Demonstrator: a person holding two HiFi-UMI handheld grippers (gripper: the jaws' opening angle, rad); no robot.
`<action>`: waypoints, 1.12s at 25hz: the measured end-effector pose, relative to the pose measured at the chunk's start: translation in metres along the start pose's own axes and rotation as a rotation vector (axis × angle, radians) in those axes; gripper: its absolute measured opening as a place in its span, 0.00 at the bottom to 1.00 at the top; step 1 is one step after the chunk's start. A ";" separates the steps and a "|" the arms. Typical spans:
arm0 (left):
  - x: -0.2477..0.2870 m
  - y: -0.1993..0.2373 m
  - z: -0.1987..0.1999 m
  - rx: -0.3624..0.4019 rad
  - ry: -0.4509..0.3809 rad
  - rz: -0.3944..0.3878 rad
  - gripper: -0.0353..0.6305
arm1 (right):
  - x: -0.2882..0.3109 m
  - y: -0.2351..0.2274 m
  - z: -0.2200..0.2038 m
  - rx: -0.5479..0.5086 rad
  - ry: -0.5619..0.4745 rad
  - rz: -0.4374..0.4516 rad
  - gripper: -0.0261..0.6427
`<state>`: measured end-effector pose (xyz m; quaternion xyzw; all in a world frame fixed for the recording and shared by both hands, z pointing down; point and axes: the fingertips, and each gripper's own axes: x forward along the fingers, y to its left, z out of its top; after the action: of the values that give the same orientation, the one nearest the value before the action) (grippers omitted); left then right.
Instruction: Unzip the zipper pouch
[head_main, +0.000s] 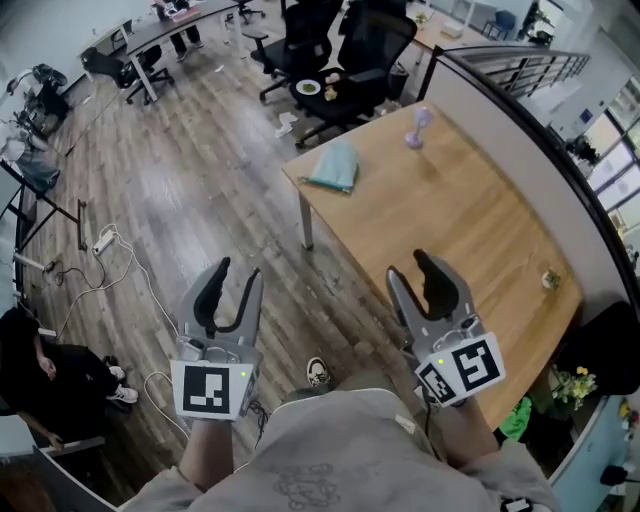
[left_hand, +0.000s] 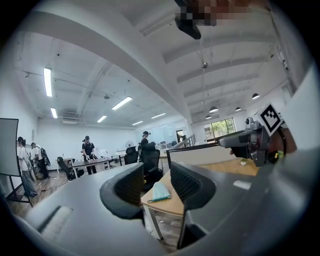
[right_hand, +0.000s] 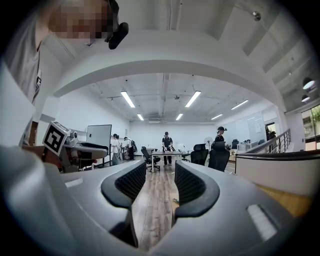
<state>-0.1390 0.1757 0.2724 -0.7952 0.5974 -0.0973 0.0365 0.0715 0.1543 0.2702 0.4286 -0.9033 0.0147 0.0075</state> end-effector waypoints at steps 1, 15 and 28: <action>0.006 0.003 0.000 0.000 -0.002 -0.007 0.30 | 0.005 -0.001 0.000 -0.003 0.006 -0.003 0.28; 0.126 0.018 -0.009 0.010 0.009 -0.076 0.30 | 0.089 -0.078 -0.024 0.004 0.032 -0.040 0.28; 0.278 0.037 0.013 0.051 0.049 -0.083 0.30 | 0.194 -0.191 -0.019 0.014 0.014 -0.035 0.28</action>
<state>-0.0965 -0.1015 0.2838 -0.8156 0.5618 -0.1331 0.0380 0.0962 -0.1160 0.2977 0.4443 -0.8955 0.0240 0.0111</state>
